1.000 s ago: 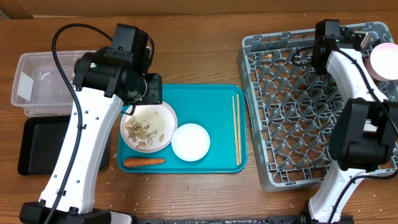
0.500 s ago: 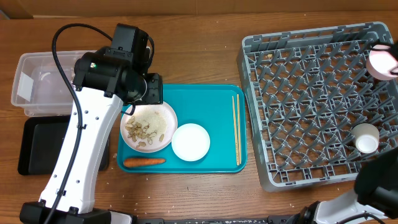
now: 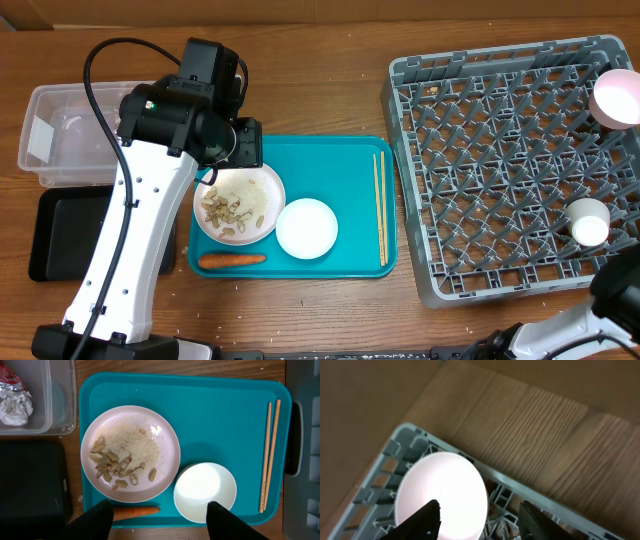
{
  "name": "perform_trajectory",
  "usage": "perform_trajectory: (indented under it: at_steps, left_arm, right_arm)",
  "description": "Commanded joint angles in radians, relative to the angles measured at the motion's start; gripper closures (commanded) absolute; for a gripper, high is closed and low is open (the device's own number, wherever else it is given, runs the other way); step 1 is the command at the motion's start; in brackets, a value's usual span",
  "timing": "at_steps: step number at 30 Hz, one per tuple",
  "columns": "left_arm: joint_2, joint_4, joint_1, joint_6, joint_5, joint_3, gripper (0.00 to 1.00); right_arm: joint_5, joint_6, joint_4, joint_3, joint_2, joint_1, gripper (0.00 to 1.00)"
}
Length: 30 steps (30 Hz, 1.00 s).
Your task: Sort waste into correct bins and load items into the dishwasher
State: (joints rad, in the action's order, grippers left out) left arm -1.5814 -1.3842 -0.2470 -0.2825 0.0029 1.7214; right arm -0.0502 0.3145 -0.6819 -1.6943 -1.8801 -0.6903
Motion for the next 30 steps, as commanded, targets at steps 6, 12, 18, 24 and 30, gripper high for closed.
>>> perform_trajectory:
  at_steps: [6,12,18,24,30]
  left_arm:
    - [0.005,0.0,-0.002,-0.011,-0.002,0.009,0.38]
    - [0.005,0.0,-0.002,-0.011,-0.002,0.009,0.38]
    - [0.005,0.0,-0.002,-0.011,-0.002,0.009,0.38]
    - [0.005,0.0,-0.002,-0.01,-0.003,0.009,0.38]
    - [0.005,0.007,-0.002,-0.01,-0.003,0.009,0.38]
  right_arm:
    - [-0.023,0.005,-0.002,-0.008,-0.117,0.001,0.47]
    - [-0.027,0.005,-0.003,-0.008,-0.158,0.001,0.59]
    - [-0.027,0.005,0.009,-0.009,-0.142,0.001,0.96]
    - [0.002,0.0,0.016,-0.037,-0.029,0.008,0.96]
    - [0.519,-0.07,-0.013,-0.071,0.117,0.113,0.96]
